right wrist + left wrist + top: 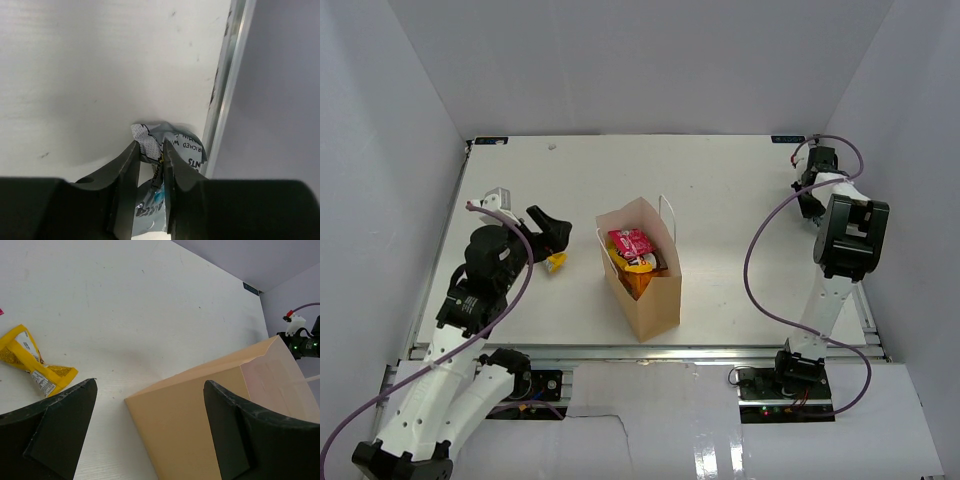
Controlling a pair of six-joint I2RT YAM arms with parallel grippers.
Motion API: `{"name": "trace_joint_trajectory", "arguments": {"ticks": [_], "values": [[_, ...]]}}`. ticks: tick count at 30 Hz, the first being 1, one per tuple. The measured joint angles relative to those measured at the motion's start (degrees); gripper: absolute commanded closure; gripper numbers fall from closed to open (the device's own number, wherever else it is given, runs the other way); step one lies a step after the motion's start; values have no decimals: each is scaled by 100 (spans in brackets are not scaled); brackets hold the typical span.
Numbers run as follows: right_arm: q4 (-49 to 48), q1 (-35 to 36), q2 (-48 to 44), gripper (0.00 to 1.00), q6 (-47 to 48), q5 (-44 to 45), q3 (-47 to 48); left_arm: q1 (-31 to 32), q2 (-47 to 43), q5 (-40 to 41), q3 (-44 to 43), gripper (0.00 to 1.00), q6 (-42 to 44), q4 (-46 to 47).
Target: Place the snacks into the paper bag
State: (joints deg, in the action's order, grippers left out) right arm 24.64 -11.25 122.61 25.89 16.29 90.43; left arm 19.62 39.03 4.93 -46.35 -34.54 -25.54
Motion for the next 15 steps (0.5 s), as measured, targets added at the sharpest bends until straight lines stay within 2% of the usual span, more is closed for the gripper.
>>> {"name": "trace_joint_trajectory", "arguments": {"ticks": [2,8,11,15], "values": [[11,0,-105,92,-39,-103,-164,0,-68,26,57,2,-24,-13],[35,0,-614,92,-188,-756,-734,0,-116,66,173,2,-66,-63],[201,-15,-1043,92,-225,-1604,-1025,-2,-162,96,280,2,-109,-120],[479,-22,-1709,92,-210,-3174,-1141,0,-219,227,450,2,-251,-179]]}}
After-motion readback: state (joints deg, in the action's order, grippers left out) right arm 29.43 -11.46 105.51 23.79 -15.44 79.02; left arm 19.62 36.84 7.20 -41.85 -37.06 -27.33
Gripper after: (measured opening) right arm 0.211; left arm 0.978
